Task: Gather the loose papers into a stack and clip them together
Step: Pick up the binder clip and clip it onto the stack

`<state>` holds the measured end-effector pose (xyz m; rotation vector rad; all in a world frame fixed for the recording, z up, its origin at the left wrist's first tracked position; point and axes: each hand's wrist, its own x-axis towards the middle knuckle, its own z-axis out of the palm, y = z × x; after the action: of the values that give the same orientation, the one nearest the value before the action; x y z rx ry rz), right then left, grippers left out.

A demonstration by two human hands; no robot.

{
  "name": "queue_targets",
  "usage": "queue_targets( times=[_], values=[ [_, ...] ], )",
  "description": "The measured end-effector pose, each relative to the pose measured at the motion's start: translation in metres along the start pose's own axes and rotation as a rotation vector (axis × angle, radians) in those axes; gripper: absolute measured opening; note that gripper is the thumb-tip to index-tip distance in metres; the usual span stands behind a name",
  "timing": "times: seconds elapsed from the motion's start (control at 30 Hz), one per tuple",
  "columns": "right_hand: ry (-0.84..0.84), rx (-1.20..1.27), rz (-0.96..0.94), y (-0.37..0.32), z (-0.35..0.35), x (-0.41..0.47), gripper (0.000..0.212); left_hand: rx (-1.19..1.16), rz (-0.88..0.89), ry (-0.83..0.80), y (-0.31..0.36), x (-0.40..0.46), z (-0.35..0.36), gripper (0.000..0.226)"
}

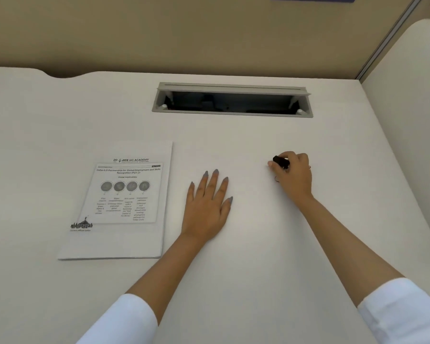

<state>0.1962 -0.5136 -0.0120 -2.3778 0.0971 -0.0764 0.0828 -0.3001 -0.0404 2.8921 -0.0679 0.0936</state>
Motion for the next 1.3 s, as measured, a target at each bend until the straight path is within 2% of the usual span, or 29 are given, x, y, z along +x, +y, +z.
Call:
queue_targets(
  times=[0.1,0.23,0.3,0.4,0.47,0.63,0.87,1.1,1.2,1.3],
  values=[
    [0.008,0.205,0.045,-0.011,-0.001,-0.019,0.029,0.006,0.015,-0.002,-0.001,-0.002,0.000,0.055],
    [-0.053,0.541,0.204,-0.029,0.001,-0.050,0.027,-0.059,0.053,-0.056,-0.005,-0.003,-0.006,0.056],
    [-0.106,0.650,0.256,-0.039,0.005,-0.065,0.030,-0.240,0.034,-0.135,-0.008,-0.001,-0.017,0.056],
    [-0.153,0.737,0.284,-0.057,0.005,-0.086,0.033,-0.816,-0.092,-0.248,-0.003,-0.007,-0.049,0.051],
    [-0.173,0.794,0.297,-0.072,0.001,-0.098,0.029,-1.040,-0.118,-0.165,0.004,-0.017,-0.071,0.045],
    [-0.214,0.908,0.268,-0.112,-0.013,-0.115,0.021,-1.222,-0.159,0.086,0.014,-0.027,-0.112,0.022],
    [-0.274,0.880,0.075,-0.165,-0.051,-0.119,0.023,-1.262,-0.186,0.277,0.004,-0.007,-0.165,0.011],
    [0.016,0.679,-0.122,-0.199,-0.061,-0.121,0.023,-1.142,-0.045,0.398,0.006,-0.009,-0.192,0.013],
    [0.060,0.660,-0.131,-0.206,-0.059,-0.119,0.021,-1.098,0.004,0.418,0.008,-0.011,-0.196,0.019],
    [-0.032,0.732,-0.047,-0.209,-0.061,-0.115,0.028,-1.008,0.102,0.433,0.006,-0.010,-0.202,0.026]
  ],
)
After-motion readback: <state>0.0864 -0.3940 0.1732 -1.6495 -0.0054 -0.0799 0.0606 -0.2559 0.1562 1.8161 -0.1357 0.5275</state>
